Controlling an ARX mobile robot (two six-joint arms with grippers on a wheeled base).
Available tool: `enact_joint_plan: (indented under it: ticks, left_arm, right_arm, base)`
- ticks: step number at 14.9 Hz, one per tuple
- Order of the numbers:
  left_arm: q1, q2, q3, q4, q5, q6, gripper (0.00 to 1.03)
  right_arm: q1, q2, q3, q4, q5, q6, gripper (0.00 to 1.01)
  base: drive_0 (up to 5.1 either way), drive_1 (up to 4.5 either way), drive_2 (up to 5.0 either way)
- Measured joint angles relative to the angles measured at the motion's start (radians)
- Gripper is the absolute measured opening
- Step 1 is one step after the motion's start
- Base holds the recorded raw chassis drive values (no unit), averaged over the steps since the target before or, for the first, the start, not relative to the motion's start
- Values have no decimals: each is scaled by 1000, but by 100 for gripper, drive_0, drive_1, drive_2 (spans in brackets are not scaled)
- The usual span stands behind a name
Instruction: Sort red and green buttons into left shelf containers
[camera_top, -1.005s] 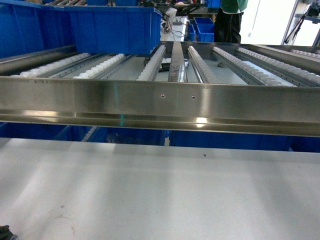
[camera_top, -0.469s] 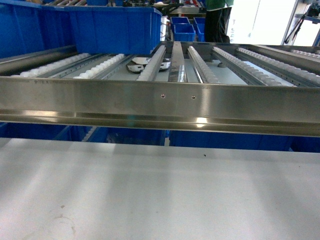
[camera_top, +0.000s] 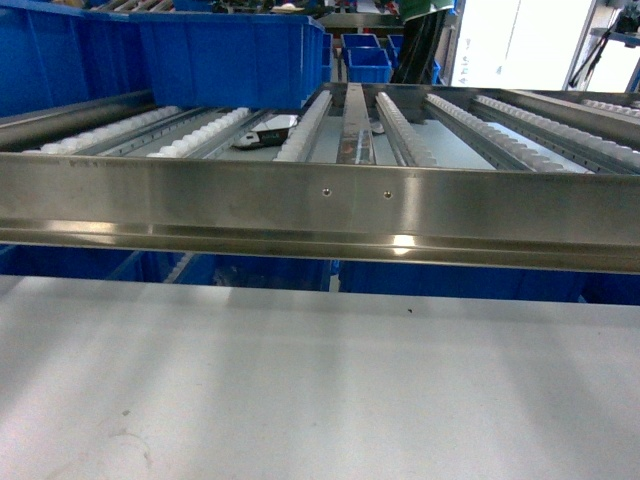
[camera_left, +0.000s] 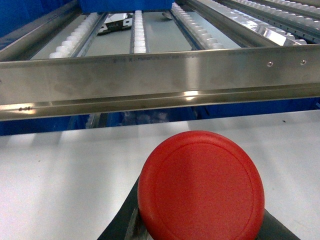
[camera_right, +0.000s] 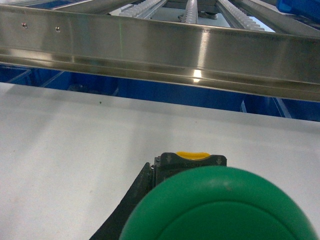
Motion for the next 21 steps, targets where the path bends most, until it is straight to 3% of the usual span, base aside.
enact_joint_plan:
  ticks: [2,5,7,13,21]
  left_arm:
    - [-63,78,16,87,-36,22,24]
    - [-85,168,53,246,-40,113,24]
    - [-88,208,71,282,-18,138,24]
    - [-58,213,96,375,8,141,24]
    - [-63,204,103,333,0,156,24]
  right_arm:
    - [0,0,0,0,0,0,27]
    - [0,0,0,0,0,0,27]
    - [0,0,0,0,0,0,27]
    - [0,0,0,0,0,0,27]
    - [0,0,0,0,0,0,27]
  base:
    - [0,0,0]
    - [0,0,0]
    - [0,0,0]
    - [0,0,0]
    - [0,0,0]
